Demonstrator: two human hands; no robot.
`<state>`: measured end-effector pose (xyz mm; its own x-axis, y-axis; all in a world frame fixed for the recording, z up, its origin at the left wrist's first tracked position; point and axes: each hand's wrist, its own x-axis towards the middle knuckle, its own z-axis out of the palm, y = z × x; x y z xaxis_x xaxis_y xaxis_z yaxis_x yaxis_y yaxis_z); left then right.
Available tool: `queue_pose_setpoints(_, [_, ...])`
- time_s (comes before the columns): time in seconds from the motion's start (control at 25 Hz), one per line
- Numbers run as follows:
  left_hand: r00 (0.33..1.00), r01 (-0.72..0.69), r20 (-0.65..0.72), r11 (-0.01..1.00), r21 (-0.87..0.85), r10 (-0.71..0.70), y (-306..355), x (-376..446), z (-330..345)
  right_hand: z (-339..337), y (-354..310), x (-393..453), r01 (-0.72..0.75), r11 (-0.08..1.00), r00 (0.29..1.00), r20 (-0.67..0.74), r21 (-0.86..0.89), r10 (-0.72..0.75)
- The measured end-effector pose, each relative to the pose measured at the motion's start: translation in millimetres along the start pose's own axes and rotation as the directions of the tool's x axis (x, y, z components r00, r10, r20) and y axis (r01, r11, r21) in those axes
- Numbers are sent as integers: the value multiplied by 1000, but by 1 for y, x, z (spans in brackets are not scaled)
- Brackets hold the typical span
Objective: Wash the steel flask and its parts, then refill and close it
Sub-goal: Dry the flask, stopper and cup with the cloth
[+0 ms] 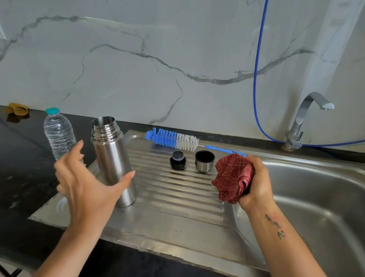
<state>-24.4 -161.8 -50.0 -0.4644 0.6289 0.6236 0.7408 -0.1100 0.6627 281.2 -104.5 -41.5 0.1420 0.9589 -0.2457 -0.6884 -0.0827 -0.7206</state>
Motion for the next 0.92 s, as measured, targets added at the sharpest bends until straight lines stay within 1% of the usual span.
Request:
queue_pose_setpoints(0.04, [992, -121, -43, 993, -3, 121, 10, -8, -2, -1, 0, 1, 4, 1000, 1000, -1, 4, -4])
queue_pose_setpoints(0.08, [973, -230, -18, 973, -32, 229, 20, -16, -1, 0, 1, 1, 1, 1000, 1000, 6, 4, -1])
queue_pose_setpoints(0.12, [944, -319, 62, 945, -76, 324, 30, -21, 3, 0, 1, 2, 3, 1000, 1000, 10, 4, -3])
queue_pose_setpoints(0.16, [906, -369, 179, 922, -113, 385, 37, -23, 12, 1, 2, 2, 1, 1000, 1000, 13, 5, -1])
queue_pose_setpoints(0.2, [863, -376, 307, 916, -138, 401, 43, -24, 24, 1, 2, 2, -1, 1000, 1000, 11, -1, 1])
queue_pose_setpoints(0.24, [826, -356, 409, 922, -153, 387, 47, -22, 40, 0, 2, 1, 0, 1000, 1000, 11, -4, 0])
queue_pose_setpoints(0.28, [806, -324, 469, 932, -161, 361, 48, -17, 57, 0, 2, 2, 5, 1000, 1000, 12, -8, -5])
queue_pose_setpoints(0.36, [804, -291, 502, 947, -137, 320, 51, -4, 93, -2, 2, 3, 8, 1000, 1000, 8, -17, -8])
queue_pose_setpoints(0.44, [786, -310, 549, 950, -47, 284, 54, 15, 126, -2, 2, 4, 9, 1000, 1000, 3, -18, -9])
queue_pose_setpoints(0.6, [703, -309, 703, 938, 160, 111, 57, 46, 175, -2, 2, 4, 0, 1000, 1000, 7, -8, 0])
queue_pose_setpoints(0.72, [641, -298, 767, 930, 213, 29, 54, 50, 192, -1, 1, 4, 10, 999, 1000, -4, -31, -10])
queue_pose_setpoints(0.84, [658, -254, 753, 947, 197, 20, 52, 46, 192, 0, 1, 2, 34, 998, 999, -7, -46, -35])
queue_pose_setpoints(0.92, [714, -181, 699, 976, 125, 43, 52, 44, 185, -1, 0, 2, 51, 998, 998, -43, -41, -53])
